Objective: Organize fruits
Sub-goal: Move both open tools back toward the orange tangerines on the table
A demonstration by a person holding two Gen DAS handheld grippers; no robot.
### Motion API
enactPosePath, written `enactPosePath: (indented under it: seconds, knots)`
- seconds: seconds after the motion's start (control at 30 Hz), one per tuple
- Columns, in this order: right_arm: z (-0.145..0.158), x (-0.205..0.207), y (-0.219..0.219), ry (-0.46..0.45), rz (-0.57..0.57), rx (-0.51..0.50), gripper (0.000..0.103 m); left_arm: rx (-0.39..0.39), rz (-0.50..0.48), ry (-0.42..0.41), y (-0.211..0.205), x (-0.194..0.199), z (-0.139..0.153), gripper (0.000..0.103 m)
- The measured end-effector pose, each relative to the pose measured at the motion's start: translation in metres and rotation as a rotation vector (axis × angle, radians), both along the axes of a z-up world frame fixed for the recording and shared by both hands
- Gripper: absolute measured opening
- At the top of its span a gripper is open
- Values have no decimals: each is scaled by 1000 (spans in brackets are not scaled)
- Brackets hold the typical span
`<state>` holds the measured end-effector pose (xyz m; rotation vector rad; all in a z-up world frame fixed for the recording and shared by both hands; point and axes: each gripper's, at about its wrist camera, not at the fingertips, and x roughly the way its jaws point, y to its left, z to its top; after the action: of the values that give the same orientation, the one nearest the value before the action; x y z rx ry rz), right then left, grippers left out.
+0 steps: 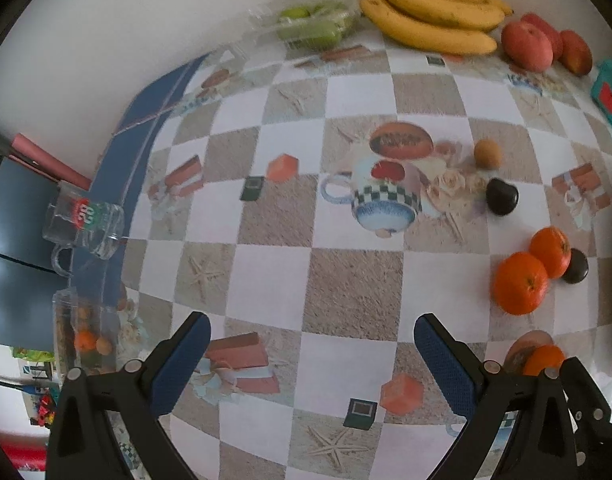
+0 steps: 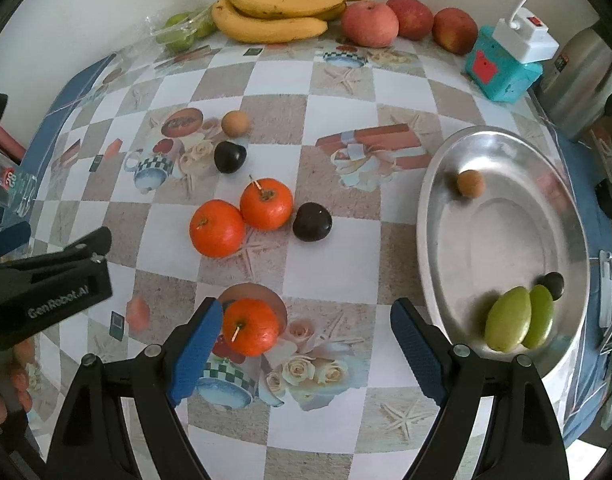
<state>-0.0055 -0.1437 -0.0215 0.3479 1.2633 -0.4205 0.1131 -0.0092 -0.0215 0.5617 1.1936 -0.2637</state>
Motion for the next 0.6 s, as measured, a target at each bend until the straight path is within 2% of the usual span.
enactPosePath:
  seconds: [0.33,0.6]
  knots:
    - [-22,5,2,40,9,61,86,-4,-7,21,-2,2,-7,103]
    - [-38,11,18,88,58,54,86,-4,-7,26,-4,2,-8,103]
